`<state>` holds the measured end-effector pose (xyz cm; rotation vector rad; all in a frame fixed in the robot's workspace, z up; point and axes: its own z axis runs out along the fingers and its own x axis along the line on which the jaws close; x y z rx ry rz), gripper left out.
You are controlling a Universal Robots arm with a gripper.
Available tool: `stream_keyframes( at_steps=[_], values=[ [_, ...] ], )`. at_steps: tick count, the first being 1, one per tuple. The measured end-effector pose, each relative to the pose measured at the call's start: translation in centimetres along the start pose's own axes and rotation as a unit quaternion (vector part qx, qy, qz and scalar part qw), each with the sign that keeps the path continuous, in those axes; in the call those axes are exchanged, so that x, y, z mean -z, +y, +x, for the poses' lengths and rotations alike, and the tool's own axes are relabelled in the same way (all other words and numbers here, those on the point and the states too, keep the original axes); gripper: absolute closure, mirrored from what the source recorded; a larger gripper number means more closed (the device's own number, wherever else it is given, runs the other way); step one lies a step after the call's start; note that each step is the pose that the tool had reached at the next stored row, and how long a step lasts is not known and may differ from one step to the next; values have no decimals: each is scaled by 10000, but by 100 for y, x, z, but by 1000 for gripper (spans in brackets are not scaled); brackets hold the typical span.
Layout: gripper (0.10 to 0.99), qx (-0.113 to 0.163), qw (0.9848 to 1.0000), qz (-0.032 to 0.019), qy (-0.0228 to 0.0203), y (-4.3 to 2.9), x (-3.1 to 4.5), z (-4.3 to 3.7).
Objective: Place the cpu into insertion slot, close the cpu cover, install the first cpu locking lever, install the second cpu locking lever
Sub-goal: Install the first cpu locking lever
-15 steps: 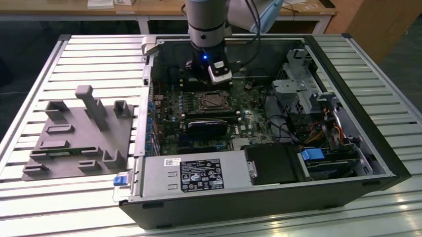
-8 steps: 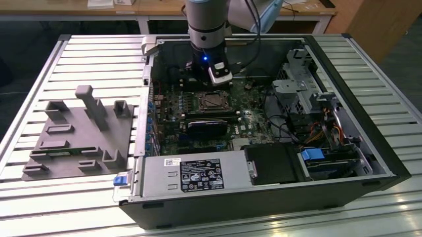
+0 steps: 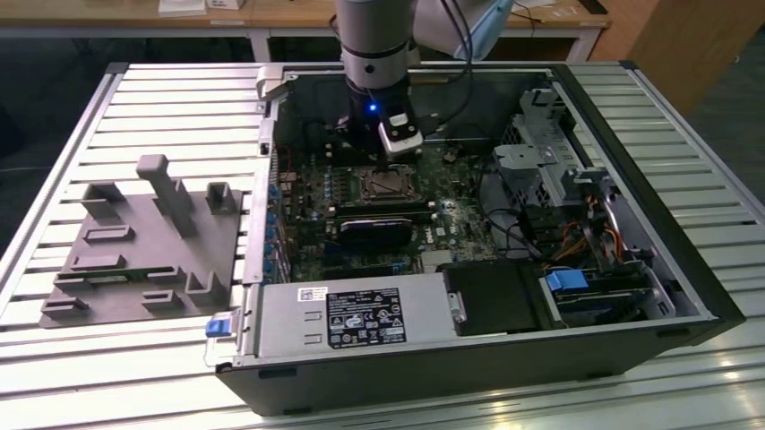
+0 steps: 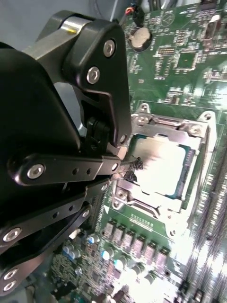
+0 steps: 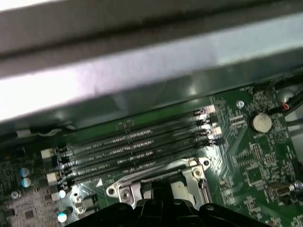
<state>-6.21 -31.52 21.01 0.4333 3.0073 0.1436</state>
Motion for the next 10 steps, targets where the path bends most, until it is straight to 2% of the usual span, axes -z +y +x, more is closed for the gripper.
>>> stream_keyframes(
  at_steps=[3,10],
  values=[
    [980,2,10000,19,-6,-52,4,-16],
    [980,4,10000,25,-8,-167,12,-50]
  ],
)
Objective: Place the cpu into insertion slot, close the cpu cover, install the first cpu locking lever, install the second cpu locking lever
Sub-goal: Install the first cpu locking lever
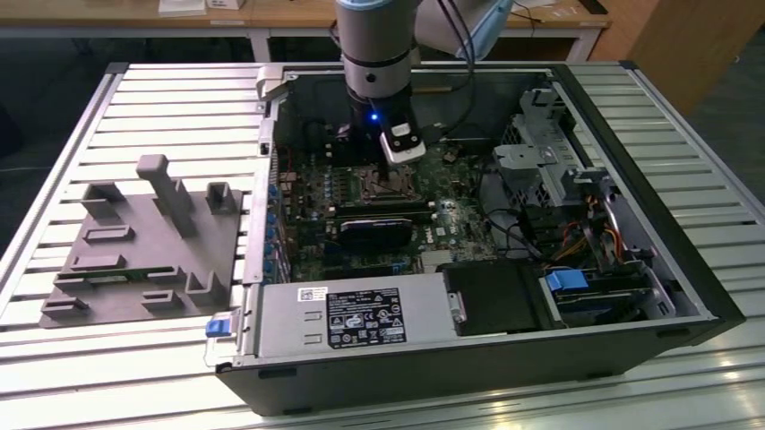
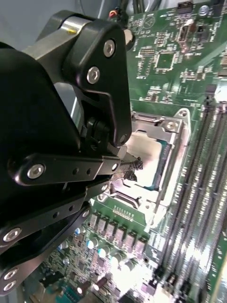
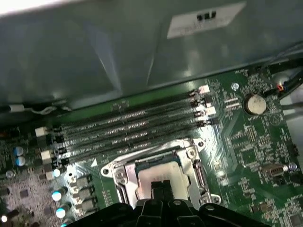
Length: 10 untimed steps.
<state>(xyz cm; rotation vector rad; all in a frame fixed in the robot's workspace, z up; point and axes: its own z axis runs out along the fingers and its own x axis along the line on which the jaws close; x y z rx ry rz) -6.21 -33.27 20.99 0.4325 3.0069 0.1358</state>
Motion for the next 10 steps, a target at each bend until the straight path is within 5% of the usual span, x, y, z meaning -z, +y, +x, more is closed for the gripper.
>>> stream_keyframes(
  at_steps=[10],
  values=[
    [980,63,10000,1,3,-45,11,-14]
  ],
)
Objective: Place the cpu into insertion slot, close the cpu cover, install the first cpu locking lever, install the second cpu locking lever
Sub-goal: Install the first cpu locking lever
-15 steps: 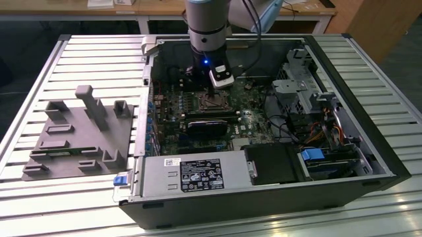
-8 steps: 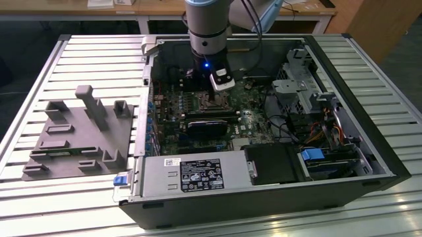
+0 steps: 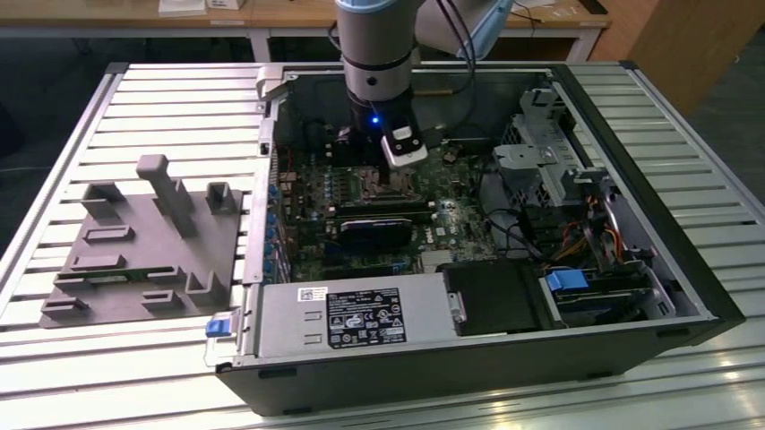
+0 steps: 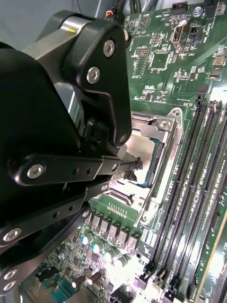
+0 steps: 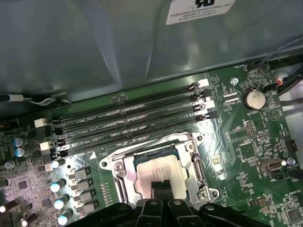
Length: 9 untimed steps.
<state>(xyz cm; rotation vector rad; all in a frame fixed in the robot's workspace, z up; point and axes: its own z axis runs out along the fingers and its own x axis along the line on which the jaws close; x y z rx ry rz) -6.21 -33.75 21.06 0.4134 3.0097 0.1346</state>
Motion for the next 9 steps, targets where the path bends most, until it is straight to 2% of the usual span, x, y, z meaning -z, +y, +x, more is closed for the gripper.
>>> stream_keyframes(
  at_steps=[4,9],
  values=[
    [980,7,10000,-4,-3,7,60,-6],
    [980,8,10000,-3,-4,19,181,-16]
  ],
)
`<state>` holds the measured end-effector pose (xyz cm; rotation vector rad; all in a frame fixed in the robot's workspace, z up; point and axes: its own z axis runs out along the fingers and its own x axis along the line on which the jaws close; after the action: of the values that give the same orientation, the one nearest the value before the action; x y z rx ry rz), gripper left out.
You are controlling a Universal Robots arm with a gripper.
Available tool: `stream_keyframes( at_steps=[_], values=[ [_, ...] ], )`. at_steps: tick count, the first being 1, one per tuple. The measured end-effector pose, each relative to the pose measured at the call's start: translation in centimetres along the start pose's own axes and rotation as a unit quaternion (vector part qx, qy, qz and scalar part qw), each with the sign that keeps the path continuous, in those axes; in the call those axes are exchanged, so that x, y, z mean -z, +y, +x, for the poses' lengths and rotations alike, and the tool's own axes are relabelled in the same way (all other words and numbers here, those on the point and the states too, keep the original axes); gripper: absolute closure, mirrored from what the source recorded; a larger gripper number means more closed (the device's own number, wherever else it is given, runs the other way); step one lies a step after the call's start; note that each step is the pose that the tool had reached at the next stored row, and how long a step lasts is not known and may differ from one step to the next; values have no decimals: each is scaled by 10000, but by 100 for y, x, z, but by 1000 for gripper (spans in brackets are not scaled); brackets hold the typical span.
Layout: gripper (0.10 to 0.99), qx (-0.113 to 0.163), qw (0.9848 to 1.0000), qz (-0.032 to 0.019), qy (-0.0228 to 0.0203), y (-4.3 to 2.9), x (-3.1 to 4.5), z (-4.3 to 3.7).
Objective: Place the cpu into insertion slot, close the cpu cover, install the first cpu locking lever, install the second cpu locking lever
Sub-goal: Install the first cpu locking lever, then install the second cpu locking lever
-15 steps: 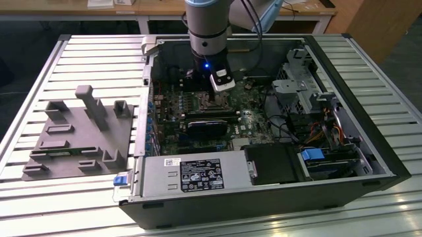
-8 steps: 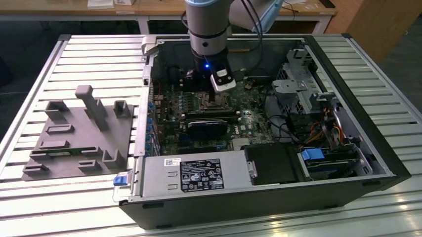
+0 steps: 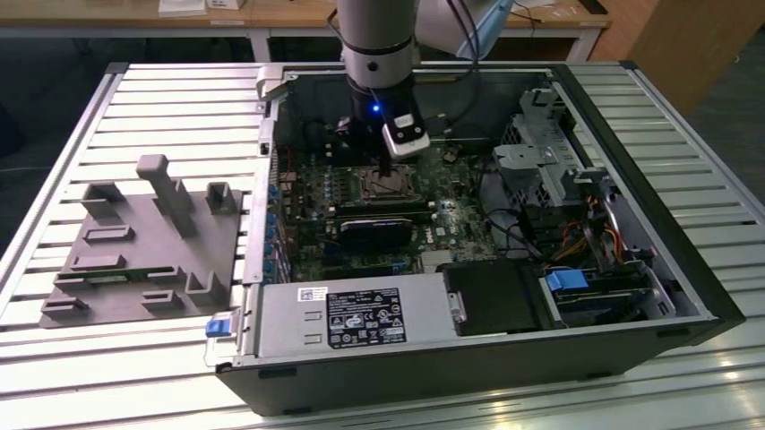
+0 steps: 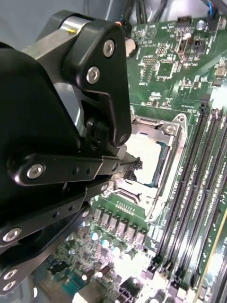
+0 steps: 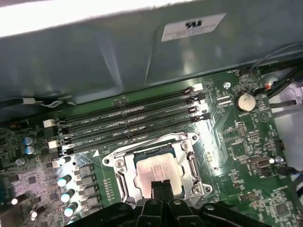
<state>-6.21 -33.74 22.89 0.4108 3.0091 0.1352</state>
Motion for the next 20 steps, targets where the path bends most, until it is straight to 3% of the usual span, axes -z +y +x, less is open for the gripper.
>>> stream_keyframes(
  at_steps=[6,20],
  values=[
    [980,1,10000,-1,-2,11,104,-9],
    [980,1,10000,-1,-2,-7,114,-15]
  ],
)
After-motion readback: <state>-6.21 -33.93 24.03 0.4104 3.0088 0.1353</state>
